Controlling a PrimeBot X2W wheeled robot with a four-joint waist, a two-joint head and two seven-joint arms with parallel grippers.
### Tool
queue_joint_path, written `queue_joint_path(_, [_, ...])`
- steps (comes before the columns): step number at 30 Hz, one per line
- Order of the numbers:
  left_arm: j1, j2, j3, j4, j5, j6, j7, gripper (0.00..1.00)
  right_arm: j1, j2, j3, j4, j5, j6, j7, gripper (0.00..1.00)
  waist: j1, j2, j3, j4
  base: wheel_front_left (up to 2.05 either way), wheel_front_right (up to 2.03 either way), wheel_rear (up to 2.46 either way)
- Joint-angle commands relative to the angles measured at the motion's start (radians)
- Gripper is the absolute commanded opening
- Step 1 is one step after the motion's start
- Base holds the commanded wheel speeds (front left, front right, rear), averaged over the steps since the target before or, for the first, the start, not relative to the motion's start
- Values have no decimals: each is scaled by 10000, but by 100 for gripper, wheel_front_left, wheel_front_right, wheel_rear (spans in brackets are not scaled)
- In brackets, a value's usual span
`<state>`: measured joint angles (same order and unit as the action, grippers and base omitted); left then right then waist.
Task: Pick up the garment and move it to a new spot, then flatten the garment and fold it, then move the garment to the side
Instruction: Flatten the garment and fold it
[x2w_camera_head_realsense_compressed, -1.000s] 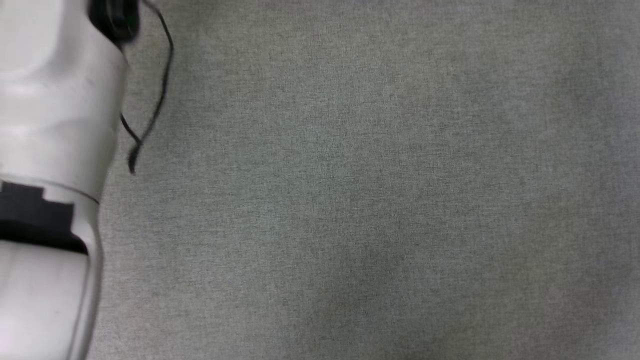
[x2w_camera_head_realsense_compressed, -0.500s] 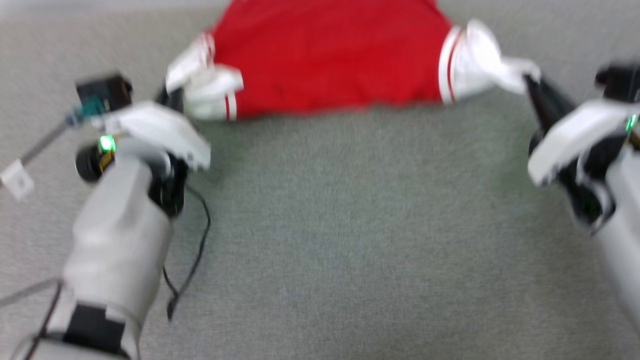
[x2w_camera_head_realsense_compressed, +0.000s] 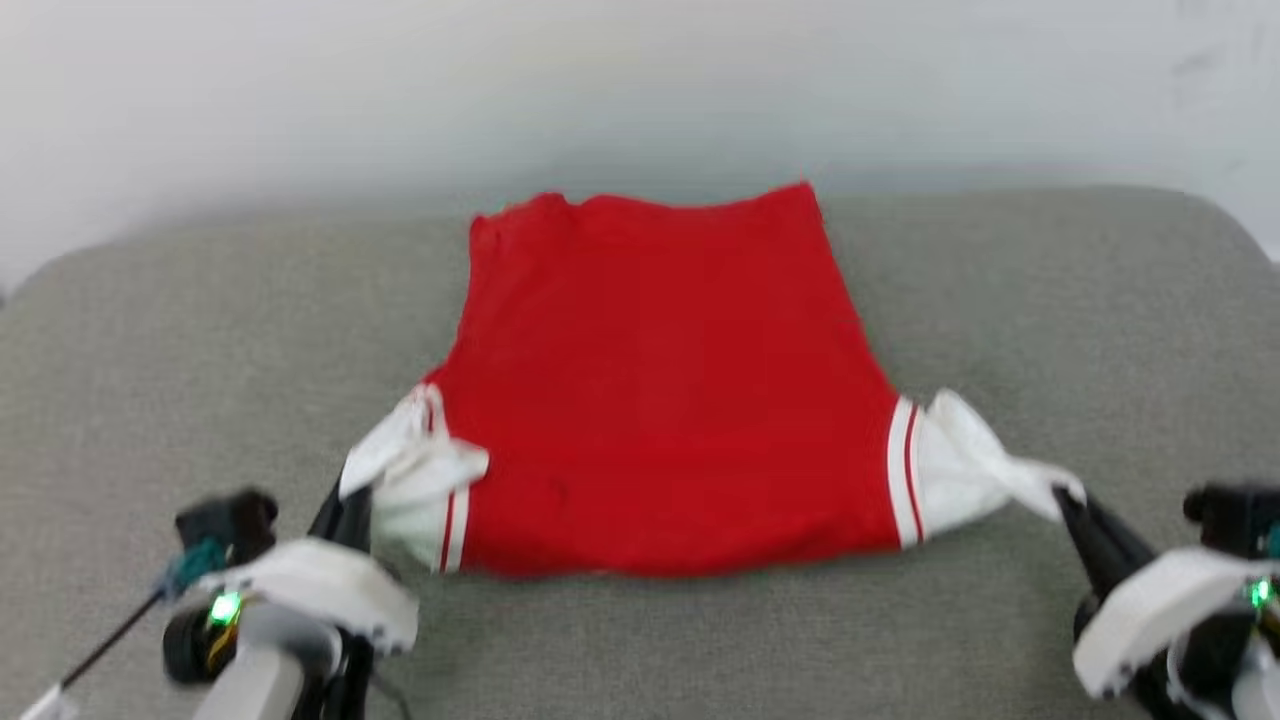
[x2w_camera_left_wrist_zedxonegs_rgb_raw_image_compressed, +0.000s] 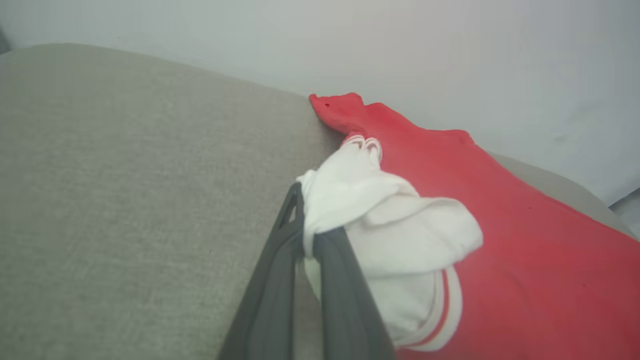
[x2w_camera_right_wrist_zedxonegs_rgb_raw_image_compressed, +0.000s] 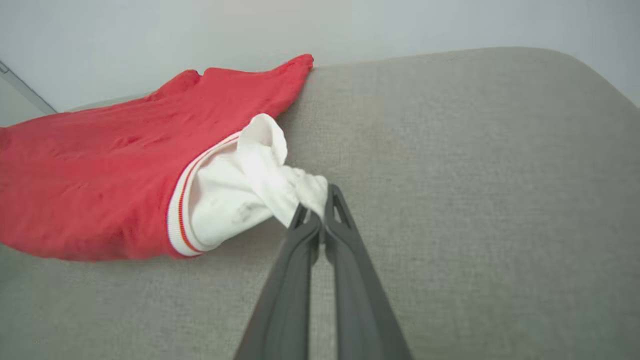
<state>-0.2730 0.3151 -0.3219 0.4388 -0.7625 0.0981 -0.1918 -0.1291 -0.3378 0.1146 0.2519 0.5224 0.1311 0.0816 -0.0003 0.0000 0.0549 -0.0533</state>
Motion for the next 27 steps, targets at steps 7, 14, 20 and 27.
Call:
queue_joint_path(7, [3570,802,160,-3429,-171,1686,1038,0,3038,1432,-1551,-1826,-1159,-7,1523,0,3,0,-538,125,0,0,0])
queue_joint_path(14, [4731,849,-50,-4416,-183,2150,1367,0,4095,2094,-1920,-1833,-1451,-5,2229,9,3,0,-589,281,0,0,0])
queue_joint_path(20, [4344,708,-244,-4521,25,2149,1241,0,3444,1829,-1630,-2027,-1593,-5,1991,100,3,0,-519,247,0,0,0])
queue_joint_path(27, [3636,956,-446,-4920,600,2278,1302,0,1275,1100,-1734,-1878,-1483,-5,1378,100,3,0,115,419,0,0,0])
